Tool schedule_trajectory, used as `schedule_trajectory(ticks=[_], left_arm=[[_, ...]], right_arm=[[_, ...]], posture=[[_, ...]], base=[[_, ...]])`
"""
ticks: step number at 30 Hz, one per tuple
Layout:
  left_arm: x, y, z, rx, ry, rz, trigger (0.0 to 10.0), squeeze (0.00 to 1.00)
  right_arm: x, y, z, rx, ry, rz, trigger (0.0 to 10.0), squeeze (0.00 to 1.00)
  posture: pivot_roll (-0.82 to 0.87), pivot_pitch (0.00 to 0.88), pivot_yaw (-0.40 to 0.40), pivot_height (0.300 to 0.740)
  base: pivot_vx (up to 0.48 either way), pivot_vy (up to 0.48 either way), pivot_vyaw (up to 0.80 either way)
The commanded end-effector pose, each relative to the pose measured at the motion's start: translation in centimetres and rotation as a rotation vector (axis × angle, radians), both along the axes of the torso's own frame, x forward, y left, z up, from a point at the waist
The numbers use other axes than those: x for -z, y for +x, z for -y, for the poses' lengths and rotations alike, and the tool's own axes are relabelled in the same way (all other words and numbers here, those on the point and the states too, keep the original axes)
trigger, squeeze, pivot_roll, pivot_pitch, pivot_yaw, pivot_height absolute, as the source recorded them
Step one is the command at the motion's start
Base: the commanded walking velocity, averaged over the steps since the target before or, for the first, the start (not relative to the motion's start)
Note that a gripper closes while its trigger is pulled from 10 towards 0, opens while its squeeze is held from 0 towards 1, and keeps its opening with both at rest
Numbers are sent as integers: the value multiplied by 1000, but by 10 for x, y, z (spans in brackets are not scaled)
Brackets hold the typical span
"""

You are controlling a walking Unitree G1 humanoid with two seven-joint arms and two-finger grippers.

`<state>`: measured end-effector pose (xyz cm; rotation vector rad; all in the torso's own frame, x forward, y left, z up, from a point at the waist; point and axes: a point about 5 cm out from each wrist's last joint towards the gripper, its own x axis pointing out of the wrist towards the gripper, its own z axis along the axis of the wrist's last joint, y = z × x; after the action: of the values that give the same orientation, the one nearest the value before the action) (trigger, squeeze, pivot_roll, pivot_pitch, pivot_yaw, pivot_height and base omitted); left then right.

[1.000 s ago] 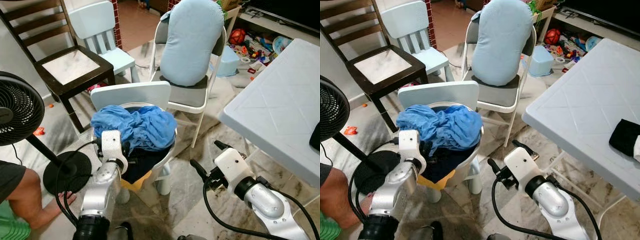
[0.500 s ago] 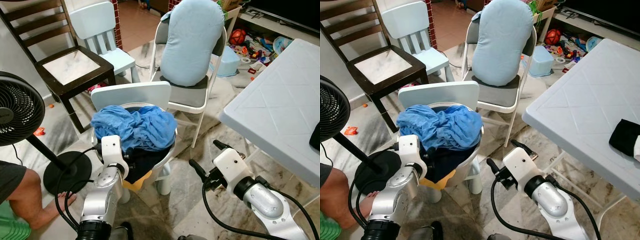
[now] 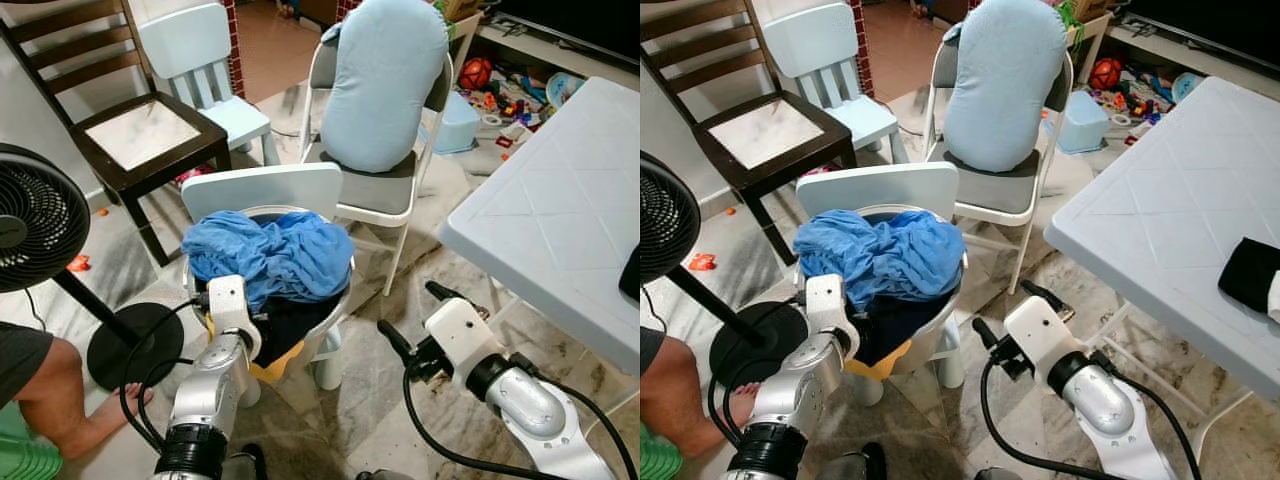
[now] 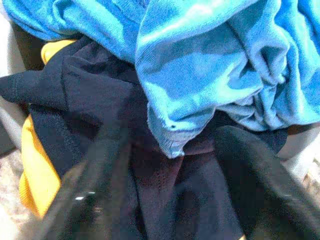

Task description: Hang hanger

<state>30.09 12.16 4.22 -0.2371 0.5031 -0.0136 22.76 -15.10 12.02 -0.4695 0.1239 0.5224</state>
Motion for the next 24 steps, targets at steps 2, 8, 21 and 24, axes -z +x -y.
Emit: schedule_trajectory(ticks=[2, 8, 21, 24], left_arm=[[1, 1, 1, 0, -9, 1, 0, 0], [0, 3, 1, -1, -13, 11, 0, 0], [0, 5, 0, -19, -34, 31, 0, 0], [1, 5, 0, -17, -35, 28, 0, 0]], right_arm=[[2, -2, 1, -7, -11, -3, 10000, 0], [1, -1, 1, -7, -15, 1, 10000, 0], [2, -1, 1, -15, -19, 3, 10000, 0], [1, -1, 1, -16, -21, 5, 10000, 0]], posture=[[-183, 148, -21, 740], [-184, 148, -21, 740], [-181, 145, -26, 740], [-183, 142, -26, 740]], base=[[0, 0, 0], [0, 0, 0], [0, 0, 0], [0, 0, 0]])
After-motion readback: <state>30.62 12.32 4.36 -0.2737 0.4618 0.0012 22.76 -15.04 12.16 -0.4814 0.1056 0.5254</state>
